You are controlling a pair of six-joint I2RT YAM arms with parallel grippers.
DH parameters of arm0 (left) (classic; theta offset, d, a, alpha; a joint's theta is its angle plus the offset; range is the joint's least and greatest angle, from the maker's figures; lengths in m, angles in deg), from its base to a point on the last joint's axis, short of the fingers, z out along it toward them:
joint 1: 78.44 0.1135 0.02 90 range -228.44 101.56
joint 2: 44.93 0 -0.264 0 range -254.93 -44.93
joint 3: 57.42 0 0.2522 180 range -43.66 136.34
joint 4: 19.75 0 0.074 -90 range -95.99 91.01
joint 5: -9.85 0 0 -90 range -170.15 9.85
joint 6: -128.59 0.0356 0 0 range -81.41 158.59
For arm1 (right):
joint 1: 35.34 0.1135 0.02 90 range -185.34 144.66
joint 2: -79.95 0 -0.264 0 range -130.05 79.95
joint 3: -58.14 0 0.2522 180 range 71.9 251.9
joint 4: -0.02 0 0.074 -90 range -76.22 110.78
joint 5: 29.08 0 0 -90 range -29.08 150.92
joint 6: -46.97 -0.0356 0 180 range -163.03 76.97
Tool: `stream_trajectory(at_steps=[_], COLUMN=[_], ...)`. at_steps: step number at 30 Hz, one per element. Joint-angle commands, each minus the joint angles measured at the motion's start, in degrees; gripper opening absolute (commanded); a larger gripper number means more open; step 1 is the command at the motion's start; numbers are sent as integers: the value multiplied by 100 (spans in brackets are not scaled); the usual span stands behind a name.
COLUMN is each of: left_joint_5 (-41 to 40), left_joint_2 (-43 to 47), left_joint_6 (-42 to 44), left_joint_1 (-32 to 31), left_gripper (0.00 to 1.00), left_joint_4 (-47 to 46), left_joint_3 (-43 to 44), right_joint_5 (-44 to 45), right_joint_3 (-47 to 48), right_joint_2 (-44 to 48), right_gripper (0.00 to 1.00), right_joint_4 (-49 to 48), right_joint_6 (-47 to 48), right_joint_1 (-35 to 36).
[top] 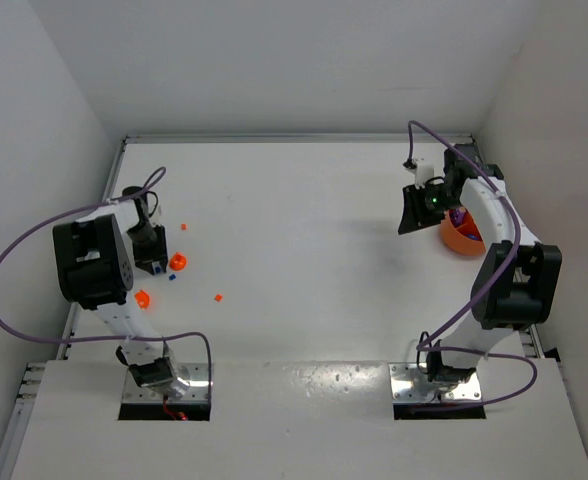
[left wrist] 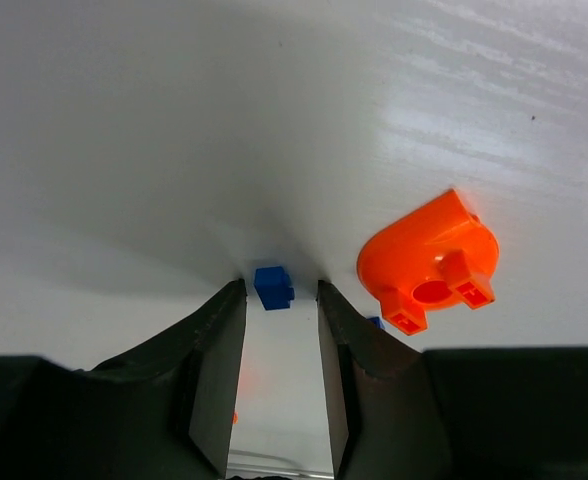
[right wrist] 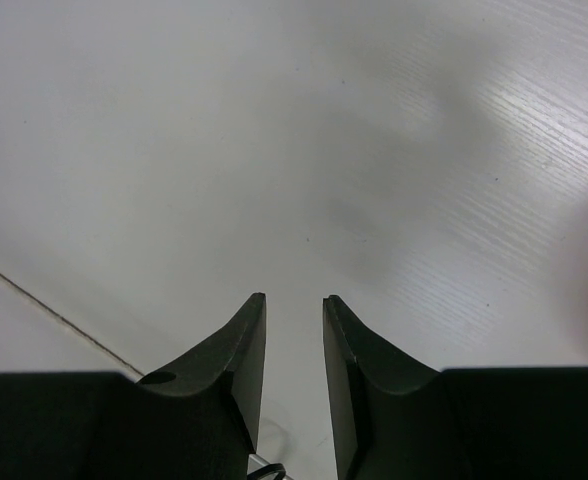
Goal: Sort the legos into containers by color
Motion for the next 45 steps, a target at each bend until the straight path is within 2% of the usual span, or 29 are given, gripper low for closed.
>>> stream_trajectory(at_steps=[1,9,12,18,19,22,24,26,31,32,34,36,37,38,40,41,42,43,44,45], left_joint_5=[-158,-158,-97,26,26,166,447,1041,2625,3176,3741,4486,4691,4911,5447,5580,5833,5923,6019,6281], left_joint_2=[-258,-364,-417,-478,-530,-531,-417,-294,681,804,1120,1244,1323,1324,1376,1437,1438,1438,1507,1508], left_joint_6=[-192,-193,-193,-245,-245,-245,-185,-132,-193,-367,-639,-991,-1480,-1737,-2230,-2623,-2775,-2925,-3239,-3443], left_joint_1=[145,207,207,312,312,312,312,312,251,68,-126,-460,-566,-758,-935,-1032,-1189,-1260,-1313,-1366], left_gripper=[41,41,36,19,14,7,0,0,0,0,0,0,0,0,0,0,0,0,0,0], left_joint_4=[-370,-423,-423,-423,-423,-423,-423,-344,-344,-344,-431,-572,-799,-949,-1318,-1667,-1793,-1898,-2161,-2329], left_joint_3=[223,391,391,338,338,338,338,338,592,645,821,900,901,953,953,901,901,831,778,708], right_joint_5=[-117,-170,-170,-222,-222,-353,-642,-941,-2049,-2390,-2708,-3148,-3245,-3420,-3553,-3632,-3632,-3632,-3580,-3580], right_joint_3=[59,59,59,59,59,59,-12,-231,-705,-706,-855,-925,-1004,-1074,-1162,-1276,-1277,-1277,-1277,-1277], right_joint_2=[111,111,111,111,111,111,172,383,805,805,806,736,631,560,385,166,42,-90,-378,-538], right_gripper=[30,30,30,30,30,28,27,27,27,27,28,28,28,28,30,32,34,39,40,40], right_joint_4=[-132,-132,-132,-132,-132,-79,-79,-157,-667,-920,-1577,-2167,-2971,-3397,-4380,-5569,-6172,-6718,-7863,-8449], right_joint_6=[-60,-60,-60,-60,-60,-60,1,71,2,-173,-498,-1217,-1577,-2346,-3255,-3781,-4805,-5293,-5786,-6722], right_joint_1=[34,34,34,34,34,34,86,165,613,805,1034,1412,1544,1806,2063,2194,2448,2572,2678,2871])
